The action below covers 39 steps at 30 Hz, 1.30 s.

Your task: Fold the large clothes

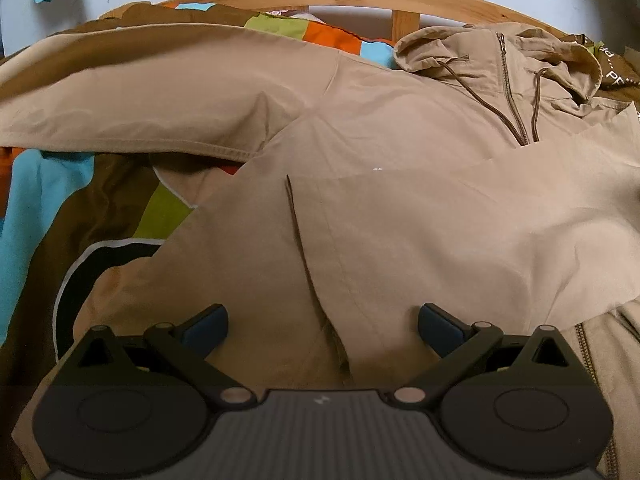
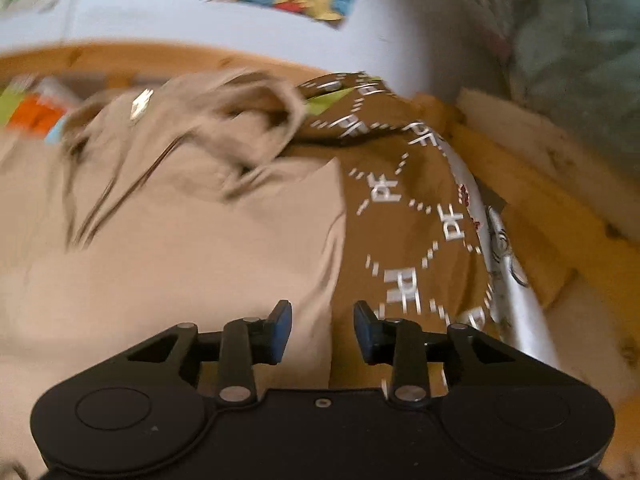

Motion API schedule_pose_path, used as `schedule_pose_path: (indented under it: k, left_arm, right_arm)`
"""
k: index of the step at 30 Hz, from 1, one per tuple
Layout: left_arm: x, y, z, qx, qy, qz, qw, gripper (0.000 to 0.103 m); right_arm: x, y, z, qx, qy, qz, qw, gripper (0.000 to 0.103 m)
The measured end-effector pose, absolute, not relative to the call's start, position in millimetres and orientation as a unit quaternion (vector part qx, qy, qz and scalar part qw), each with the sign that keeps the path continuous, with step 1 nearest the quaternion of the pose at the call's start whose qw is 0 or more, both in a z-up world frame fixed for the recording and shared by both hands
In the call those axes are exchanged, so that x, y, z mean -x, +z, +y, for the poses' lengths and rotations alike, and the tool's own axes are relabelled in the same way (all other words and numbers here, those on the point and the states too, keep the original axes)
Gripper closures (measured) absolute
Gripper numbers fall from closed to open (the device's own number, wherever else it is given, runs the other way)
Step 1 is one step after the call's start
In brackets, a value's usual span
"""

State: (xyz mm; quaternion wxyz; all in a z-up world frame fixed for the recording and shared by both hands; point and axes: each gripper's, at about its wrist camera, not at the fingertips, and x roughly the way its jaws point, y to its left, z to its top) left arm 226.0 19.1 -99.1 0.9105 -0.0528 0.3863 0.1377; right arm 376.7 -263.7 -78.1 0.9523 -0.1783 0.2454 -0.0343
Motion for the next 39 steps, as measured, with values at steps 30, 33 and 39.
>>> schedule_pose_path:
  k: [30,33,39]
  left_arm:
    - [-113.0,21.7,267.4,0.053,0.282,0.251,0.924,0.001]
    - [-105.6,12.7,301.7,0.186,0.271,0.223,0.918,0.002]
    - [-121.6,-13.0,342.8,0.302,0.314,0.204,0.877,0.022]
  right_arm:
    - [-217.5,-96.6,-154.5,0.138,0.188,0.199,0.952,0.004]
    - [-217.4,-98.6,-149.5,0.122,0.198,0.211,0.949,0.004]
    - [-212.4,-97.3,-144.1,0.121,0.211,0.208,0.947,0.003]
